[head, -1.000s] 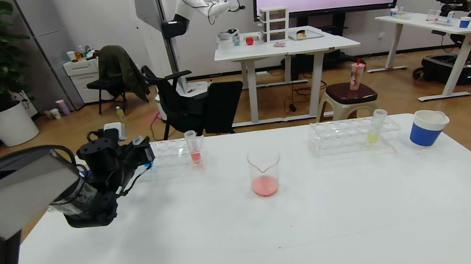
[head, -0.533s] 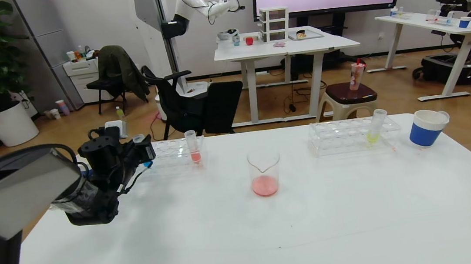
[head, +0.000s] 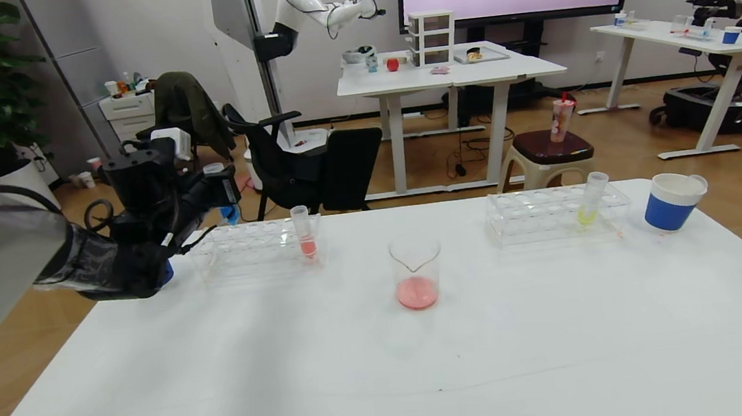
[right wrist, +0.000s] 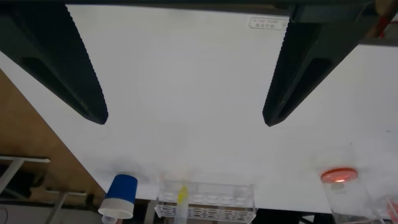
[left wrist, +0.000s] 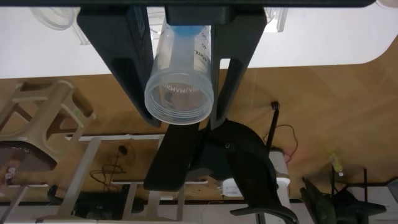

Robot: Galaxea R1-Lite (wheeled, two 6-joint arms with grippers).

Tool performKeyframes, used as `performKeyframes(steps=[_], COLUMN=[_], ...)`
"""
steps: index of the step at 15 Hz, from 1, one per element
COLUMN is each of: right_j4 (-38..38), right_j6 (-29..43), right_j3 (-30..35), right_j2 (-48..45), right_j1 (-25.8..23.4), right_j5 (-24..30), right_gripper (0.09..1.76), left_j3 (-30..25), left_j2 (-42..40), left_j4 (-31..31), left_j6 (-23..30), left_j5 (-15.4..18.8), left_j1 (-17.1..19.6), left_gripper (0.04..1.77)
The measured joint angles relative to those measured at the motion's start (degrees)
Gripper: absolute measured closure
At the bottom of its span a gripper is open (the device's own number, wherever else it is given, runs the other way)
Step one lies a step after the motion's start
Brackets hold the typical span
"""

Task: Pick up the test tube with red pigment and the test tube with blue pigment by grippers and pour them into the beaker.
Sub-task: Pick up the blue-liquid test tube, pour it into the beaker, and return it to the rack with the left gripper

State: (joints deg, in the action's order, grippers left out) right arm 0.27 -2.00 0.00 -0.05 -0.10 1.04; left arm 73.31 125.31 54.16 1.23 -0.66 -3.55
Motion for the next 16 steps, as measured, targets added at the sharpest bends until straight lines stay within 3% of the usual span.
performKeyframes(steps=[3,5,9,12,16], right_j4=[0.0,-0.02,-0.02,0.0,0.0], right_j6=[-0.01,-0.01,-0.01,-0.01,-0.01], right_j3=[0.0,0.0,0.0,0.0,0.0], right_j2=[0.0,0.0,0.0,0.0,0.0], right_j1=[0.0,0.0,0.0,0.0,0.0], right_j5=[0.0,0.0,0.0,-0.02,0.0], right_gripper=[0.11,0.11,0.11,0.11,0.11], left_j3=[3.17,5.9,8.06,8.17,8.16], left_j2=[-2.79,-3.84,-4.34,-3.58,0.16], left_j4=[-5.49,-7.45,-7.28,-2.18,5.97], left_j6=[-0.55,-3.77,-11.95,-18.83,-27.77], left_j5=[0.39,0.93,7.51,14.1,19.94], left_j1=[-3.01,-5.92,-12.21,-16.4,-19.27], left_gripper=[1.28,1.28,1.28,1.28,1.28])
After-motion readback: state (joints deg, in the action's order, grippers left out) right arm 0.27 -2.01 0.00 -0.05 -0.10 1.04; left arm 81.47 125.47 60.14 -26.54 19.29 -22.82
